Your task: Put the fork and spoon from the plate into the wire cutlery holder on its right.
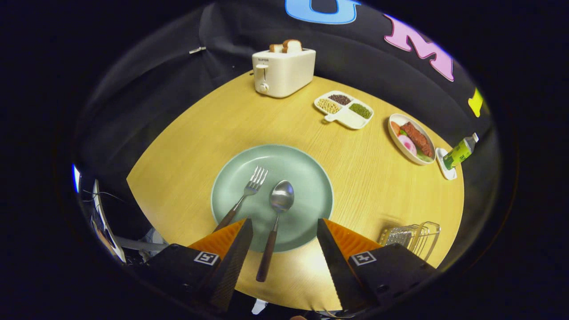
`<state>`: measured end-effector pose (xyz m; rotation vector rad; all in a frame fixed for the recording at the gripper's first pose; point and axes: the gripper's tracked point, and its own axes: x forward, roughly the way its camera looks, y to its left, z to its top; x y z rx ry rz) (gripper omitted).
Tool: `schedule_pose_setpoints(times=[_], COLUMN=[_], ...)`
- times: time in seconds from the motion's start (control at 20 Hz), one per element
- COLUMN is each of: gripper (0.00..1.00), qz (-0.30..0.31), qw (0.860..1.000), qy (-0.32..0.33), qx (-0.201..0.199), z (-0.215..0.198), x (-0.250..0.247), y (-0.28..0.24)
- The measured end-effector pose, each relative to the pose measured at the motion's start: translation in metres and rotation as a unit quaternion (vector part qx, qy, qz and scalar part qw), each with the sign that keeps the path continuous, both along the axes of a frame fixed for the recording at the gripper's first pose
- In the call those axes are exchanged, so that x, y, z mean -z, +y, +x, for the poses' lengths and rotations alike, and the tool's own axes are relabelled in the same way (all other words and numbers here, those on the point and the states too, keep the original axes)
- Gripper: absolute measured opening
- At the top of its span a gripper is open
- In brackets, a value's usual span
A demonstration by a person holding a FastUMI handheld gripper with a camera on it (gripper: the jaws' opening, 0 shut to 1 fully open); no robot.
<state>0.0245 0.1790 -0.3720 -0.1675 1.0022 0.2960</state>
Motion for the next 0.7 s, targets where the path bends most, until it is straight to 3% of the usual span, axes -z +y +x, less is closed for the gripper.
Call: schedule_pose_setpoints(times=[0.2, 0.35, 0.5, 0.65, 0.7], gripper=[0.84, 0.83, 0.65, 0.65, 0.57], qz=[-0.007, -0.021, -0.035, -0.032, -0.037], qw=[0.999, 0.998, 0.995, 0.991, 0.989], qy=[0.040, 0.055, 0.083, 0.124, 0.134], qx=[0.010, -0.019, -0.041, -0.045, -0.046], z=[0.005, 0.002, -0.007, -0.019, -0.022], x=[0.024, 0.038, 0.052, 0.065, 0.066], y=[0.003, 0.008, 0.010, 0.015, 0.014])
